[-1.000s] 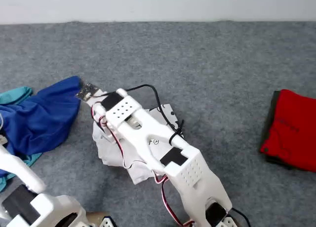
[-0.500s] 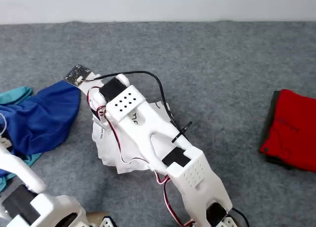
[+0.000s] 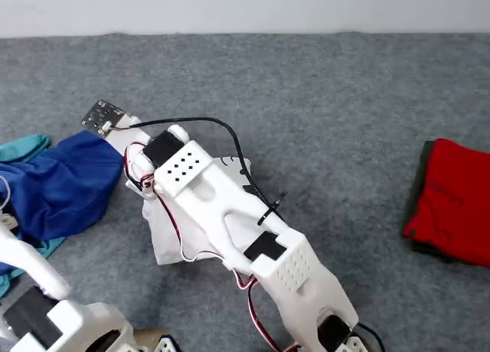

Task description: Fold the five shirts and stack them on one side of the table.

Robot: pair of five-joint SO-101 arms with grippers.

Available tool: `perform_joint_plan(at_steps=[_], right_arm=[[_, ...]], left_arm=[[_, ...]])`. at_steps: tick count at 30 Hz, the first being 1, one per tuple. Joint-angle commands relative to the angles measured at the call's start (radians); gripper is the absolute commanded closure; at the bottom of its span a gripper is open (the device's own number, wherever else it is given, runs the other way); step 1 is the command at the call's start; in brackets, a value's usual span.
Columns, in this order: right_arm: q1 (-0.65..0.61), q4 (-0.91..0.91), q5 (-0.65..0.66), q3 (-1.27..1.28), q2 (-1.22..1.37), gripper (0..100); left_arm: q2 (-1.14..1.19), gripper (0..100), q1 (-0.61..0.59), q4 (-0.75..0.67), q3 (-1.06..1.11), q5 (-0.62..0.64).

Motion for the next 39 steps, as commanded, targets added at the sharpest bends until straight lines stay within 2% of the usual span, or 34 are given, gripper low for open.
perform_joint_plan(at_steps=[1,4,7,9,11,15,19,22,27,34,39], right_arm=[[-0.012,-0.044,0.000,-0.046,-0.001,98.9],[-0.012,-0.058,0.000,-0.046,0.012,96.8],[-0.012,-0.047,-0.002,-0.046,0.008,83.5],[-0.012,-0.044,-0.051,-0.049,0.002,73.5],[-0.010,-0.008,-0.106,-0.087,-0.013,69.5],[-0.010,0.120,-0.097,-0.163,-0.030,77.6],[-0.007,0.317,-0.095,-0.239,-0.021,99.1],[-0.008,0.452,-0.060,-0.239,-0.021,96.8],[0.008,0.447,-0.054,-0.126,-0.073,99.1],[0.001,0.441,-0.054,0.178,-0.163,99.0],[-0.056,0.364,-0.054,0.212,-0.097,98.9]], left_arm=[[-0.041,95,0.002,-0.020,-0.004,-0.008],[-0.041,95,0.002,-0.020,-0.004,-0.008],[-0.041,95,0.002,-0.020,-0.004,-0.008],[-0.041,95,0.002,-0.020,-0.004,-0.008],[-0.041,95,0.002,-0.020,-0.004,-0.008],[-0.041,95,0.002,-0.018,-0.004,-0.008],[-0.041,95,0.002,-0.018,-0.004,-0.008],[-0.041,95,0.002,-0.018,-0.004,-0.008],[-0.041,95,0.008,-0.020,-0.004,-0.008],[-0.043,95,0.023,-0.020,-0.004,-0.008],[-0.043,95,0.023,-0.020,-0.005,-0.006]])
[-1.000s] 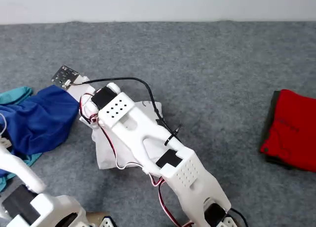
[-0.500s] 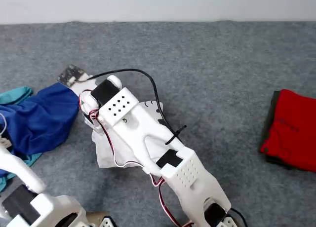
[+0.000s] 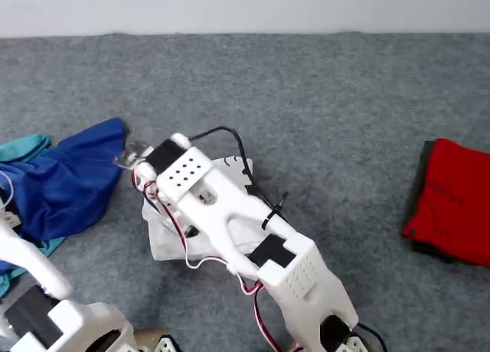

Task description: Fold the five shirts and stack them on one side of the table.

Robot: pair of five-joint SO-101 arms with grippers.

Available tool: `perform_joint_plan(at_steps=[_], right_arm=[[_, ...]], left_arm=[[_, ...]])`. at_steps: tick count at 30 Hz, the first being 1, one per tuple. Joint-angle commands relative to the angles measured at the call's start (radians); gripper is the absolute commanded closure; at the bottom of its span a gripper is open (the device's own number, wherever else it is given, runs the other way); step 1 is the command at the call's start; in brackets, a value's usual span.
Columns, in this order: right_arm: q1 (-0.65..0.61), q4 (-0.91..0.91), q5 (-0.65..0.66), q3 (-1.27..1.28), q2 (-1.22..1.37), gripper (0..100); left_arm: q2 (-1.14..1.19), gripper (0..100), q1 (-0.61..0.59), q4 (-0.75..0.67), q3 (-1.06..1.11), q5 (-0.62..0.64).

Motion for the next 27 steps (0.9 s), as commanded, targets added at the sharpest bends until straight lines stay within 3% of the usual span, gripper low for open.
perform_joint_plan(at_steps=[1,8,19,27], right_arm=[[-0.059,-0.050,0.009,-0.002,0.018,98.9],[-0.194,-0.127,0.006,-0.021,0.104,98.9],[0.010,0.058,0.002,-0.279,0.013,99.0],[0.116,0.054,0.002,0.041,-0.197,99.0]], left_arm=[[-0.043,95,0.005,-0.020,-0.005,-0.005],[-0.046,95,0.003,-0.018,-0.007,-0.003],[-0.043,95,0.003,-0.018,-0.007,-0.003],[-0.048,95,0.005,-0.018,-0.007,-0.002]])
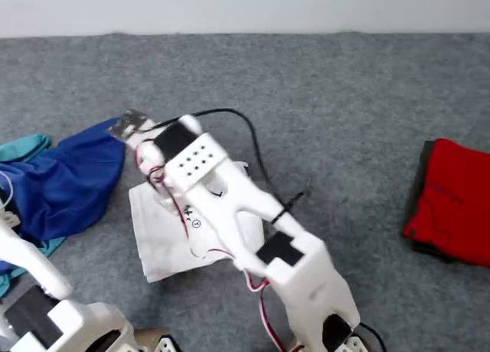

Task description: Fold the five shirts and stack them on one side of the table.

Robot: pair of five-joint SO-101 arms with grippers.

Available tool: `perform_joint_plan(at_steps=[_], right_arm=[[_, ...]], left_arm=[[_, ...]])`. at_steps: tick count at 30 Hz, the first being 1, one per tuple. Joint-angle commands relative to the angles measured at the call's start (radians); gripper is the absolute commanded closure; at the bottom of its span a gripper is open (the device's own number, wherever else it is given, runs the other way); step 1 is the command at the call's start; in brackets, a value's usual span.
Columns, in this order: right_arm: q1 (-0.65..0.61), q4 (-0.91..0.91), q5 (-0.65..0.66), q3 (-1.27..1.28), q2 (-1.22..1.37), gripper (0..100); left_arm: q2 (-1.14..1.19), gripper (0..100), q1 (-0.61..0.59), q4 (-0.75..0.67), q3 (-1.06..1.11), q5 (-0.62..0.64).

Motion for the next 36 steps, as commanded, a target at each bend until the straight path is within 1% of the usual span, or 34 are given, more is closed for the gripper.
perform_joint_plan(at_steps=[1,7,12,15,19,24,27,31,36], right_arm=[[0.051,0.042,0.002,0.192,-0.143,99.0],[0.116,0.035,0.006,0.491,-0.196,99.0],[0.220,-0.105,0.008,0.687,-0.197,99.0],[0.231,-0.151,0.008,0.727,-0.200,99.0],[0.225,-0.134,0.003,0.629,-0.206,99.0],[0.225,-0.088,0.002,0.361,-0.196,98.8],[0.225,-0.153,0.008,0.245,-0.193,98.7],[0.229,-0.277,0.009,0.206,-0.136,98.7],[0.231,-0.302,0.009,0.163,-0.022,98.7]], left_arm=[[-0.048,95,0.005,-0.012,-0.007,-0.003],[-0.048,95,0.005,-0.012,-0.007,-0.003],[-0.048,95,0.005,-0.012,-0.007,-0.003],[-0.048,95,0.005,-0.012,-0.007,-0.003],[-0.048,95,0.005,-0.012,-0.007,-0.003],[-0.046,95,0.005,-0.012,-0.007,-0.003],[-0.046,95,0.005,-0.012,-0.007,-0.003],[-0.046,95,0.005,-0.012,-0.007,-0.003],[-0.049,95,0.005,-0.012,-0.007,-0.003]])
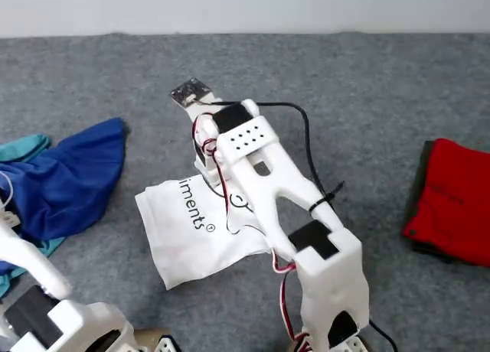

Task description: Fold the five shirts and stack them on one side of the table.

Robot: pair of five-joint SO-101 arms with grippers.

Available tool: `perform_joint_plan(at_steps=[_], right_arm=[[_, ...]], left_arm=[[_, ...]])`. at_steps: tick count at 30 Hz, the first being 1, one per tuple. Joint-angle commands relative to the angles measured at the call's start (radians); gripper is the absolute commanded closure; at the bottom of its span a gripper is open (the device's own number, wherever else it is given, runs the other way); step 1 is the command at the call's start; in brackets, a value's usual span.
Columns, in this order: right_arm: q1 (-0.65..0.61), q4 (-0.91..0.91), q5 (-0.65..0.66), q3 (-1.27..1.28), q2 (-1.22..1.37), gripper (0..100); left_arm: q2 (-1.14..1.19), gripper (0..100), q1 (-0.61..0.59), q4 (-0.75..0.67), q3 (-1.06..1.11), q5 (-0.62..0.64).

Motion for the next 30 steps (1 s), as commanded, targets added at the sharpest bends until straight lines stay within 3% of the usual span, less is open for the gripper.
perform_joint_plan(at_steps=[1,7,12,19,25,30], right_arm=[[0.018,-0.024,0.009,-0.058,0.047,98.7],[0.111,-0.117,0.009,-0.058,0.139,98.7],[0.143,-0.087,0.009,-0.060,0.137,98.8],[0.061,0.031,0.003,-0.209,0.114,98.9],[-0.042,0.246,0.003,-0.338,0.082,98.9],[-0.101,0.328,0.002,-0.272,0.047,99.0]], left_arm=[[-0.049,95,0.005,-0.012,-0.007,-0.003],[-0.049,95,0.005,-0.009,-0.007,-0.003],[-0.049,95,0.005,-0.008,-0.007,-0.003],[-0.049,95,0.005,-0.011,-0.007,-0.003],[-0.049,95,0.005,-0.009,-0.007,-0.006],[-0.049,95,0.003,-0.012,-0.008,-0.005]])
